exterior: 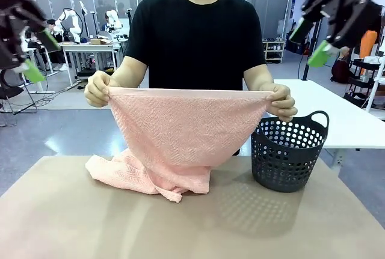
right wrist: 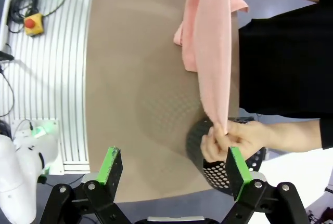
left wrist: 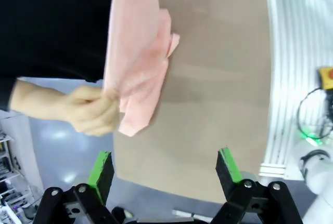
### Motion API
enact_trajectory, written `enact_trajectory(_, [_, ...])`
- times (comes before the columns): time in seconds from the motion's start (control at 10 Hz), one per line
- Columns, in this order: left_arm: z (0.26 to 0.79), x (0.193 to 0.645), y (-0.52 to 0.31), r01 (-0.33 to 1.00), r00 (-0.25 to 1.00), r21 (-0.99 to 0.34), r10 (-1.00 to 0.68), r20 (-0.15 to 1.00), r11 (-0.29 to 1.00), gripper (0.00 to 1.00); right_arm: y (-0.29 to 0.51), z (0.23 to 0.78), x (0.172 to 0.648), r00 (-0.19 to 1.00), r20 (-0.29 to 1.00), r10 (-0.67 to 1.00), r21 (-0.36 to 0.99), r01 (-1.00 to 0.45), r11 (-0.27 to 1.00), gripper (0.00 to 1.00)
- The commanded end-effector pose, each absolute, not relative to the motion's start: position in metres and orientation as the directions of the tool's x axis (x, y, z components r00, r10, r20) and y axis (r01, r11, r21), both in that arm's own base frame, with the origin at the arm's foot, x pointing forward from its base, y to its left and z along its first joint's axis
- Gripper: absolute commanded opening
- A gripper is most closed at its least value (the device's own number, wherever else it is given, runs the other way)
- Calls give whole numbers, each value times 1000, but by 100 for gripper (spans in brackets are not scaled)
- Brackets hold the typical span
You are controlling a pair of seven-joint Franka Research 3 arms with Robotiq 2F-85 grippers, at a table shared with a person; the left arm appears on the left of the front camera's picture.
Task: Fold the towel.
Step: Grab the top end of the 100 cm Hotel Towel extended by the human.
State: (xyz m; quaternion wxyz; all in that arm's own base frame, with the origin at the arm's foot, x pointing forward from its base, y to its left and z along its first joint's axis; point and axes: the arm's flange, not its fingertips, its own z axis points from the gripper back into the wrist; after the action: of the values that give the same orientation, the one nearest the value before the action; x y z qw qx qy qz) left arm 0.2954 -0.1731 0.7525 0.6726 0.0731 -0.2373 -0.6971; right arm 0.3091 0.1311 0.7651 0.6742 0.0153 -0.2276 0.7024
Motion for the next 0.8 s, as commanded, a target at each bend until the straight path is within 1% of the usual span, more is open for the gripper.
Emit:
enact_trajectory(0.0, [767,318,-210,896,-67,444,-991,116,-9,100,148,764,321,-66,285,956,-320,-947,30,100])
enact_trajectory(0.2, [764,334,-246,894,-54,448,-995,85,-10,100,163,757,326,-59,255,965,-345,-938,34,100])
enact_trajectory(0.4, [750,353,-271,893,-53,450,-994,99,-3,100,180,741,336,-16,220,975,-368,-927,67,100])
enact_trajectory(0.5, [742,362,-277,898,-57,440,-994,90,-12,100,187,729,349,-6,222,975,-352,-933,75,100])
enact_trajectory(0.6, [730,376,-283,899,-61,438,-993,98,-12,100,191,720,361,-7,204,979,-348,-935,65,100])
enact_trajectory(0.7, [721,386,-284,903,-76,428,-991,111,-21,100,194,713,368,-10,212,977,-331,-941,63,100])
